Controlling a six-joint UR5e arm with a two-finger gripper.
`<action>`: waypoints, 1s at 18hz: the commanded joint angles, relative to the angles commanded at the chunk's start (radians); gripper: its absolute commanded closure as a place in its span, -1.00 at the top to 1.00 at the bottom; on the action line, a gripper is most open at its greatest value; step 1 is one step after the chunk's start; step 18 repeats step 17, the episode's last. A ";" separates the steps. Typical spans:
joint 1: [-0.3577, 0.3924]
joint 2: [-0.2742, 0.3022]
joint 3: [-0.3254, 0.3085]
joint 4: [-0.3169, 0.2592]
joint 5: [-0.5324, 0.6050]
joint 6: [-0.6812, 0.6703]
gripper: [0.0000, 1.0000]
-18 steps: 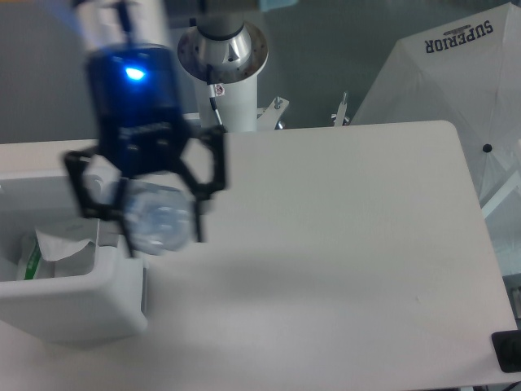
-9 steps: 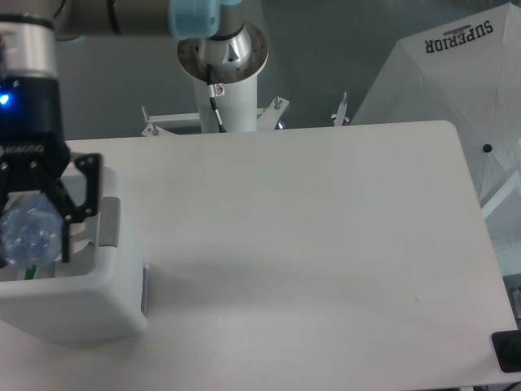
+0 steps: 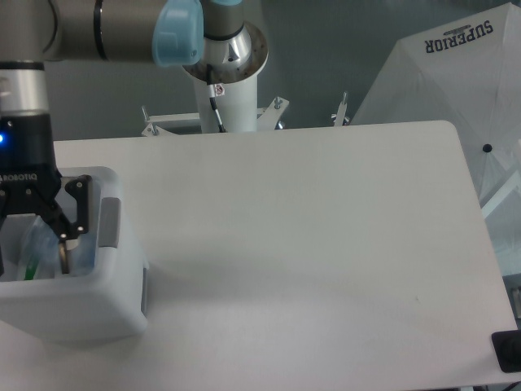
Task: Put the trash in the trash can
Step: 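Lower the bottle into the bin and release it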
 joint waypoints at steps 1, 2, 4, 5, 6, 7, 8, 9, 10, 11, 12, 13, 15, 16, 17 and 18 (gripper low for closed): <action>0.000 0.000 0.000 0.000 0.002 -0.003 1.00; 0.002 0.002 -0.001 0.000 0.006 -0.002 1.00; 0.008 0.002 0.012 0.002 0.006 0.009 1.00; 0.020 -0.002 0.027 0.002 0.006 0.009 1.00; 0.037 -0.008 0.046 0.000 0.006 0.011 1.00; 0.047 -0.009 0.055 0.000 0.006 0.011 1.00; 0.057 -0.008 0.058 -0.002 0.006 0.018 1.00; 0.072 -0.005 0.058 -0.002 0.005 0.041 1.00; 0.087 -0.002 0.058 0.000 0.005 0.078 1.00; 0.101 0.002 0.058 -0.002 0.006 0.115 1.00; 0.110 0.003 0.063 -0.002 0.006 0.150 1.00; 0.118 0.003 0.061 -0.003 0.006 0.181 1.00; 0.136 0.008 0.058 -0.006 0.006 0.208 1.00; 0.140 0.011 0.055 -0.008 0.006 0.218 1.00; 0.147 0.011 0.052 -0.009 0.006 0.227 1.00; 0.147 0.011 0.052 -0.009 0.006 0.227 1.00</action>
